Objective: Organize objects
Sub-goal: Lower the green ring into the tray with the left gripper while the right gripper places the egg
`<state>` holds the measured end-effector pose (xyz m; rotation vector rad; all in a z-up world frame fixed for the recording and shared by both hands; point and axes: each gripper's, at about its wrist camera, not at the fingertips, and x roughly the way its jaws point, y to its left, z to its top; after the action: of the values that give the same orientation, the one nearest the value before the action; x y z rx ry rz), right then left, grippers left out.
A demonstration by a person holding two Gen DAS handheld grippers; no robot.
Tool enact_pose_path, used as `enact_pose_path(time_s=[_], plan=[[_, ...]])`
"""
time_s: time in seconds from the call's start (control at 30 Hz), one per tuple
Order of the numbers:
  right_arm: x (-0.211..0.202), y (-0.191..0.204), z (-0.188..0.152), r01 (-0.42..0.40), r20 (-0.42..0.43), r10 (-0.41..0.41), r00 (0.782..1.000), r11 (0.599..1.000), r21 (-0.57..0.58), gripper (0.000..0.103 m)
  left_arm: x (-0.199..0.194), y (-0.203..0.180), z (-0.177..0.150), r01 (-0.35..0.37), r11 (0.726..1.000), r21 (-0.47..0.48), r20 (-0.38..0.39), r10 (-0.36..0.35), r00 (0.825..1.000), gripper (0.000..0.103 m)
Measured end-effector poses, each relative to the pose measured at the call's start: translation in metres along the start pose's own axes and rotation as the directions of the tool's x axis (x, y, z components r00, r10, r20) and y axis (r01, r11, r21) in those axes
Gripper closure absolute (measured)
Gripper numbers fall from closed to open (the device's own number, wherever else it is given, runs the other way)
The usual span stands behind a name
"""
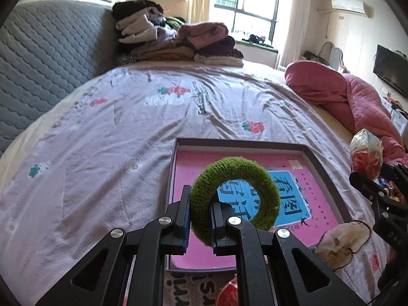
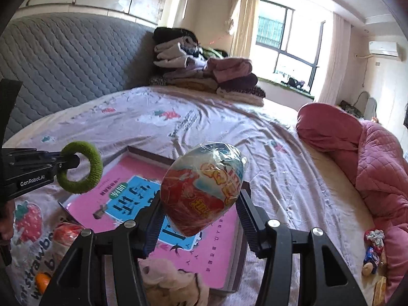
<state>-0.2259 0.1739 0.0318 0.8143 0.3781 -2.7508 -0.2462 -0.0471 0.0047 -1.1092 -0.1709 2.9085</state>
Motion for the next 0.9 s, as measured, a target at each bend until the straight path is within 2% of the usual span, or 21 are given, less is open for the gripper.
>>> enact_pose_path(time_s=[0.2, 0.47, 0.83, 0.9], plan=[[0.035, -0.015, -0.005, -0.032, -0.084, 0.033, 0.996, 0.999, 0.01, 0.048, 0.033, 0.001, -0.007, -0.002, 1.0, 0.016, -0.066, 0.003, 0.998, 0.091], [0.072, -0.017, -0.028, -0.056, -0.227, 0.056, 0.972, 0.998, 0.007, 0.048, 0.055, 0.002, -0.015, 0.012, 1.0, 0.014, -0.109, -0.011, 0.994, 0.09], [0.089, -0.016, -0.046, -0.069, -0.31, 0.087, 0.947, 0.995, 0.069, 0.047, 0.072, -0.002, -0.026, 0.002, 1.0, 0.029, -0.184, 0.004, 0.983, 0.088], [0.089, -0.016, -0.046, -0.066, -0.311, 0.085, 0.947, 0.995, 0.073, 0.047, 0.075, -0.001, -0.027, 0.007, 1.0, 0.021, -0.202, -0.003, 0.979, 0.083]])
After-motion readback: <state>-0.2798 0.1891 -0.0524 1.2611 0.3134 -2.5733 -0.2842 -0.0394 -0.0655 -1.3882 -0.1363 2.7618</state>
